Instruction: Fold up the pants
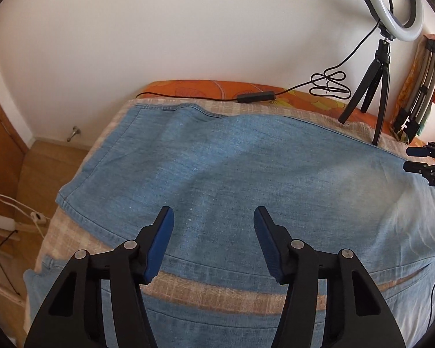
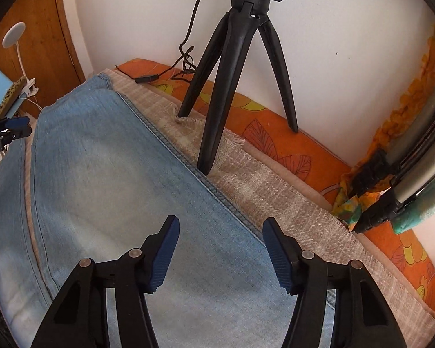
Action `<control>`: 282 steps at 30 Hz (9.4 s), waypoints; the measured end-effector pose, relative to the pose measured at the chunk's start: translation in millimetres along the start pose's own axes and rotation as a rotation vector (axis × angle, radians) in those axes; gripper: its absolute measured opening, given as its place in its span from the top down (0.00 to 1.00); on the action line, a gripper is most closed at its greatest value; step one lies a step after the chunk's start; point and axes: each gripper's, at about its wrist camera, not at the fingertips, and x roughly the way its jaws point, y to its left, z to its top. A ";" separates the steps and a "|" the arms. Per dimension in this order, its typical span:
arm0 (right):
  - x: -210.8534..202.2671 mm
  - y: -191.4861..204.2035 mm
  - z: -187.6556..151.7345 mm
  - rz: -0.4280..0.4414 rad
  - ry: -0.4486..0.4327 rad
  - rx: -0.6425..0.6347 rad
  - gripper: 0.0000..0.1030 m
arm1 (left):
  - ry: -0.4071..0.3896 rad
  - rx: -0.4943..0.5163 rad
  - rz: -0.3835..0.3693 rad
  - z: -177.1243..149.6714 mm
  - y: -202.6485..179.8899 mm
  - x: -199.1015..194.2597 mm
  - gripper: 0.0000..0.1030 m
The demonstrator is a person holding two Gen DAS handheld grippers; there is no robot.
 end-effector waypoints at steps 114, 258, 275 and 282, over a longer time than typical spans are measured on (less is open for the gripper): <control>-111.2 266.3 -149.9 -0.146 -0.032 -0.450 0.56 | -0.164 -0.716 -0.173 -171.6 159.5 -102.4 0.97; -137.7 348.0 -33.1 0.103 -0.301 0.036 0.28 | -0.256 -0.376 -0.243 -170.2 160.9 -262.9 0.54; -246.7 189.9 -249.7 -0.190 -0.336 0.490 0.26 | -0.113 0.051 -0.501 -97.6 -59.7 -255.2 0.45; -285.3 121.7 -317.2 -0.329 -0.343 0.658 0.26 | 0.000 0.156 -0.640 -87.8 -173.7 -205.1 0.42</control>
